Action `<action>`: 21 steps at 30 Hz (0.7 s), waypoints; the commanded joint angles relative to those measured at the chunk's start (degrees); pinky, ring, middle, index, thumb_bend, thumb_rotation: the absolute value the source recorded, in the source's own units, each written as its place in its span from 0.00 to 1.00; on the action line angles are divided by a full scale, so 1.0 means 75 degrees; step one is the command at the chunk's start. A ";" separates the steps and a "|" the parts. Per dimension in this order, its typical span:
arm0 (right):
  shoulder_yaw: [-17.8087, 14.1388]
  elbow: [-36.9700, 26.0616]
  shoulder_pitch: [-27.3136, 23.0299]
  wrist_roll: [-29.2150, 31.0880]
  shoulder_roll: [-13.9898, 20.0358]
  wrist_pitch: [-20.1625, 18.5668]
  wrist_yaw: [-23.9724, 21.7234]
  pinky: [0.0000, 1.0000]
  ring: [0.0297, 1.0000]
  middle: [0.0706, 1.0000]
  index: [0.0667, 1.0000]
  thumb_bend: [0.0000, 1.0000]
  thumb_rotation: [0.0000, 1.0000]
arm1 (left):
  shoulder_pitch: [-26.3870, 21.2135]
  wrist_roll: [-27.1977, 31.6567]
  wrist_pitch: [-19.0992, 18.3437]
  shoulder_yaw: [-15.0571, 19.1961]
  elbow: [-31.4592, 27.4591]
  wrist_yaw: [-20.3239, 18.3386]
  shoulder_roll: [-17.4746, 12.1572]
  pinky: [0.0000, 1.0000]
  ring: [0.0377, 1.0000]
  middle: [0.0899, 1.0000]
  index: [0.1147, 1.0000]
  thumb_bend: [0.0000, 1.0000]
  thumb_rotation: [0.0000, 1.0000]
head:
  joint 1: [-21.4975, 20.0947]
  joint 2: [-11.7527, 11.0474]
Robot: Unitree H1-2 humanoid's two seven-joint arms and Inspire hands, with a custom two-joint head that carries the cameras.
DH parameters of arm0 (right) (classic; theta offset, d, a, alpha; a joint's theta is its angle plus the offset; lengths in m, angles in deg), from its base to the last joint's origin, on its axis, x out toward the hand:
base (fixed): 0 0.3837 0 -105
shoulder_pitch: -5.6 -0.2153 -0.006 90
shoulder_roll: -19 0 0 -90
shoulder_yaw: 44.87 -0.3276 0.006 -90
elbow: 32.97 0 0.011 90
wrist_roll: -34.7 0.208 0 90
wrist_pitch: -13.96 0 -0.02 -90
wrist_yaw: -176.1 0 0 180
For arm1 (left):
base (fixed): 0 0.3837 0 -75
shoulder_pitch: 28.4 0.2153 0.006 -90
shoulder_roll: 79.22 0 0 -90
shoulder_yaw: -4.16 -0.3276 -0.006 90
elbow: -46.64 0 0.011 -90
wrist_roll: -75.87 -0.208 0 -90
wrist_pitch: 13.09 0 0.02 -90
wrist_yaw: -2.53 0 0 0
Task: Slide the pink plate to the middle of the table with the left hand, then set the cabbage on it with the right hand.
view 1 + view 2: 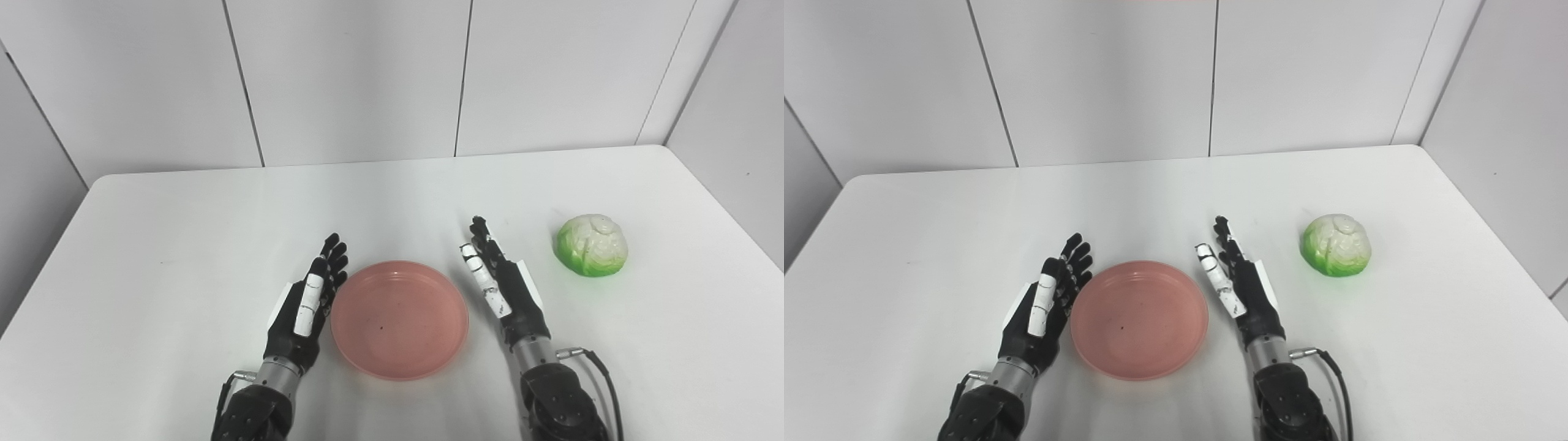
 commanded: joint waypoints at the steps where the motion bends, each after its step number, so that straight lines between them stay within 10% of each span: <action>1: -0.0135 -0.0209 -0.0502 -0.0026 0.0168 0.0741 0.0110 0.98 0.97 0.96 0.98 0.65 0.83 | -0.0133 -0.0158 0.0492 0.0002 0.0151 0.0171 0.0122 1.00 1.00 1.00 1.00 0.68 0.99 | 0.0028 0.0001; 11: -0.0595 -0.1184 -0.1091 -0.1218 0.0985 0.0479 0.0566 0.80 0.93 0.94 0.96 0.63 0.72 | -0.0249 -0.0575 0.0741 -0.0048 0.0466 0.0533 0.0208 1.00 1.00 1.00 1.00 0.67 1.00 | -0.0048 -0.0082; 21: -0.0949 -0.1758 -0.1464 -0.1997 0.1803 -0.0499 0.0401 0.89 0.95 0.96 0.96 0.68 0.53 | -0.0201 -0.0627 0.0696 -0.0024 0.0485 0.0585 0.0183 1.00 1.00 1.00 1.00 0.71 1.00 | -0.0388 -0.0154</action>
